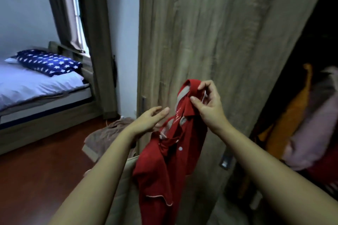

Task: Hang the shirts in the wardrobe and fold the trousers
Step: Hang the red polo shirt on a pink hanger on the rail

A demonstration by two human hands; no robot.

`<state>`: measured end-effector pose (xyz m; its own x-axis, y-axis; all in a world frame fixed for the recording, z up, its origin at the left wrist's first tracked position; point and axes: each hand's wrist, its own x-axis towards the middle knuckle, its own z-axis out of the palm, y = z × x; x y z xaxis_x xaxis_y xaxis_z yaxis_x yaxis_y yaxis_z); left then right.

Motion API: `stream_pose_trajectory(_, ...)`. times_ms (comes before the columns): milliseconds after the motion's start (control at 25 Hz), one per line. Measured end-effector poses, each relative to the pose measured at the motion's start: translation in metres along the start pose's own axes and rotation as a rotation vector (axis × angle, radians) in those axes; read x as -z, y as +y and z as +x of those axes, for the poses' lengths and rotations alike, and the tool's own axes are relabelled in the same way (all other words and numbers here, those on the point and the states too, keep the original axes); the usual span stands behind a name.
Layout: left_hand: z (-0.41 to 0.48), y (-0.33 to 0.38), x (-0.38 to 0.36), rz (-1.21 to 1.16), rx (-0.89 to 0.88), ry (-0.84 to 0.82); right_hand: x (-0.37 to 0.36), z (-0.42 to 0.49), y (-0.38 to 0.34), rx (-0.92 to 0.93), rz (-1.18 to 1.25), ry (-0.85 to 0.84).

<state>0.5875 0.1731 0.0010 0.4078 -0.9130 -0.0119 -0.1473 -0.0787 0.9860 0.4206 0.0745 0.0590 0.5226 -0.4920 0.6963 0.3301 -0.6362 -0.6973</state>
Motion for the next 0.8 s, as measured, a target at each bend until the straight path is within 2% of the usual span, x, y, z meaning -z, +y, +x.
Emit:
stream_pose_trajectory(80, 0.005, 0.015, -0.028, -0.18, 0.058, -0.145, 0.037, -0.004, -0.021, 0.032, -0.022, 0.047)
stream_pose_trajectory(120, 0.006, 0.022, -0.045, -0.197, 0.071, -0.252, 0.055, -0.008, -0.031, 0.041, -0.042, 0.068)
stream_pose_trajectory(200, 0.01, 0.037, -0.079, -0.08, 0.035, -0.372, 0.087, -0.019, -0.046, 0.041, -0.068, 0.088)
stream_pose_trajectory(280, 0.018, 0.055, -0.115, 0.12, -0.049, -0.276, 0.124, -0.033, -0.062, 0.004, -0.066, 0.124)
stream_pose_trajectory(440, 0.015, 0.112, -0.177, 0.224, -0.272, 0.324, 0.202, -0.07, -0.088, -0.131, -0.184, 0.194)
stream_pose_trajectory(480, 0.011, 0.125, -0.189, 0.264, -0.33, 0.398, 0.215, -0.078, -0.094, -0.169, -0.265, 0.192)
stream_pose_trajectory(640, -0.004, 0.161, -0.237, 0.262, -0.471, 0.383, 0.251, -0.101, -0.116, -0.266, -0.684, 0.323)
stream_pose_trajectory(800, -0.005, 0.171, -0.275, 0.345, -0.457, 0.374, 0.283, -0.114, -0.128, -0.234, -1.129, 0.381)
